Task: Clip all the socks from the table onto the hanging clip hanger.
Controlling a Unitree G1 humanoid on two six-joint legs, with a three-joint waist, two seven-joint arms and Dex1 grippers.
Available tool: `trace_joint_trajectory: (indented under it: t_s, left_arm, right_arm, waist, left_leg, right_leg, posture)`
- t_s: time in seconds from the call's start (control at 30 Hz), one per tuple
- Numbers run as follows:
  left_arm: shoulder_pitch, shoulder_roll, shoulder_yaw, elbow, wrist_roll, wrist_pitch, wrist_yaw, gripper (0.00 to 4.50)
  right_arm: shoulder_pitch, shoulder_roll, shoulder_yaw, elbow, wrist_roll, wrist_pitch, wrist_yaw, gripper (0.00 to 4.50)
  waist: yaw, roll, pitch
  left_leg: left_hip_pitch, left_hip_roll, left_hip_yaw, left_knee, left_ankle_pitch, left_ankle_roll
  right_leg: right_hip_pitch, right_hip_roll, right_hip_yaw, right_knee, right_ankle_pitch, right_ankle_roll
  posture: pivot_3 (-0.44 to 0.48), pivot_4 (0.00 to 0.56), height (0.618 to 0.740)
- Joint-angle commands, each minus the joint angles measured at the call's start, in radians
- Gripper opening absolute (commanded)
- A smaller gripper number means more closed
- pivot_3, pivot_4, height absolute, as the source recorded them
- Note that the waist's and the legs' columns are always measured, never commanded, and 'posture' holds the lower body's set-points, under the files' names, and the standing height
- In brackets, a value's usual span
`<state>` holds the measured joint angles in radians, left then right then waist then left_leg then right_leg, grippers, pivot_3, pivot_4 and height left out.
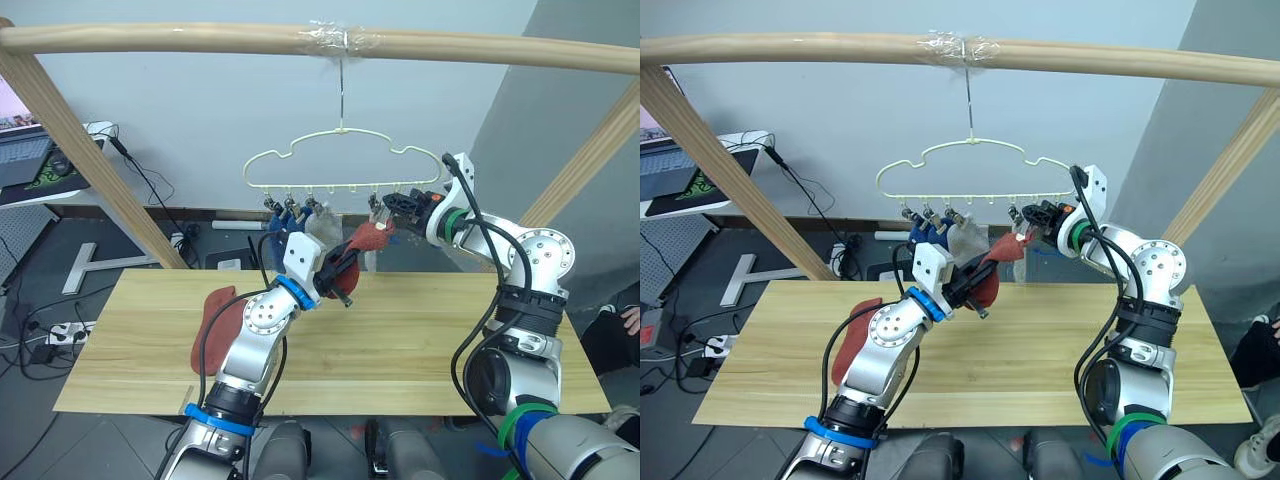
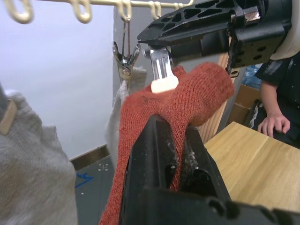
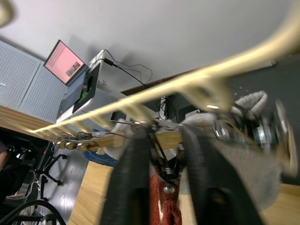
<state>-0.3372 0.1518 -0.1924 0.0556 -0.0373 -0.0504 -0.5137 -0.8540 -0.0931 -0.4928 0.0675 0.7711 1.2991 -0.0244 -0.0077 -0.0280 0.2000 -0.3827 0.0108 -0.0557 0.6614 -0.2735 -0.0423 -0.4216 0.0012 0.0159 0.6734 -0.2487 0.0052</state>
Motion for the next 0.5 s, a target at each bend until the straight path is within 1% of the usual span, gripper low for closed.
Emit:
trace_joint_trajectory:
  t_s: [0.03, 0.07, 0.1, 0.17, 0.2, 0.23, 0.27, 0.37, 0.47, 0.5]
  left_arm:
    - [-0.009, -0.005, -0.008, -0.030, -0.012, -0.011, -0.008, 0.00]
    - [-0.010, -0.007, -0.011, -0.036, -0.017, -0.004, -0.012, 0.00]
    - [-0.010, -0.009, -0.012, -0.040, -0.021, 0.000, -0.016, 0.00]
    - [-0.010, -0.012, -0.013, -0.046, -0.029, 0.010, -0.023, 0.00]
    - [-0.010, -0.013, -0.013, -0.048, -0.033, 0.015, -0.026, 0.00]
    - [-0.013, -0.019, -0.014, -0.053, -0.042, 0.032, -0.029, 0.00]
    - [-0.017, -0.033, -0.011, -0.056, -0.064, 0.065, -0.030, 0.00]
    - [-0.027, -0.071, 0.007, -0.066, -0.127, 0.157, -0.028, 0.00]
    - [-0.034, -0.083, 0.014, -0.076, -0.170, 0.216, -0.042, 0.00]
    - [-0.035, -0.084, 0.014, -0.080, -0.176, 0.227, -0.042, 0.27]
  right_arm:
    - [-0.004, -0.018, -0.028, -0.004, 0.019, -0.009, -0.003, 2.30]
    - [-0.010, -0.026, -0.034, 0.002, 0.021, -0.013, 0.001, 2.59]
    - [-0.014, -0.031, -0.038, 0.006, 0.023, -0.016, 0.003, 3.01]
    - [-0.023, -0.039, -0.043, 0.012, 0.027, -0.018, 0.008, 3.68]
    - [-0.026, -0.042, -0.046, 0.014, 0.029, -0.018, 0.010, 3.94]
    - [-0.030, -0.053, -0.047, 0.011, 0.034, -0.014, 0.019, 4.31]
    - [-0.025, -0.069, -0.040, -0.001, 0.035, -0.015, 0.036, 4.45]
    - [-0.002, -0.094, -0.027, -0.045, 0.053, -0.012, 0.071, 4.45]
    - [0.017, -0.094, -0.038, -0.086, 0.087, -0.005, 0.085, 4.45]
    - [0.023, -0.096, -0.039, -0.099, 0.099, -0.002, 0.089, 4.49]
  waist:
    - [-0.003, 0.000, 0.000]
    - [-0.006, 0.000, 0.000]
    - [-0.008, 0.000, 0.000]
    - [-0.013, 0.000, 0.000]
    - [-0.017, 0.000, 0.000]
    - [-0.021, 0.000, 0.000]
    - [-0.023, 0.000, 0.000]
    - [-0.025, 0.000, 0.000]
    - [-0.027, 0.000, 0.000]
    - [-0.028, 0.000, 0.000]
  left_leg:
    - [0.000, 0.000, 0.000, 0.000, 0.000, 0.000]
    - [0.000, 0.000, 0.000, 0.000, 0.000, 0.000]
    - [0.000, 0.000, 0.000, 0.000, 0.000, 0.000]
    - [0.000, 0.000, 0.000, 0.000, 0.000, 0.000]
    - [0.000, 0.000, 0.000, 0.000, 0.000, 0.000]
    - [0.000, 0.000, 0.000, 0.000, 0.000, 0.000]
    - [0.000, 0.000, 0.000, 0.000, 0.000, 0.000]
    - [0.000, 0.000, 0.001, 0.000, 0.000, 0.000]
    - [0.000, 0.001, 0.001, 0.000, 0.000, 0.000]
    - [0.000, 0.001, 0.001, 0.000, 0.000, 0.001]
  right_leg:
    - [0.000, 0.000, 0.000, 0.000, 0.000, 0.000]
    - [0.000, 0.000, 0.000, 0.000, 0.000, 0.000]
    - [0.000, 0.000, 0.000, 0.000, 0.000, 0.000]
    - [0.000, 0.000, 0.000, 0.000, 0.000, 0.000]
    - [0.000, 0.000, 0.000, 0.000, 0.000, 0.000]
    - [-0.001, 0.000, 0.000, 0.000, 0.000, 0.000]
    - [-0.001, 0.000, 0.001, 0.000, 0.000, 0.000]
    - [0.000, 0.001, 0.000, 0.000, 0.000, 0.000]
    - [-0.001, 0.002, 0.001, 0.000, 0.000, 0.001]
    - [-0.001, 0.003, 0.001, 0.000, 0.000, 0.001]
  posture:
    - [-0.037, 0.153, 0.740]
    - [-0.037, 0.153, 0.740]
    - [-0.037, 0.153, 0.740]
    - [-0.042, 0.158, 0.740]
    - [-0.042, 0.158, 0.740]
    - [-0.042, 0.158, 0.740]
    - [-0.048, 0.160, 0.740]
    - [-0.048, 0.160, 0.740]
    - [-0.051, 0.162, 0.740]
    - [-0.051, 0.162, 0.740]
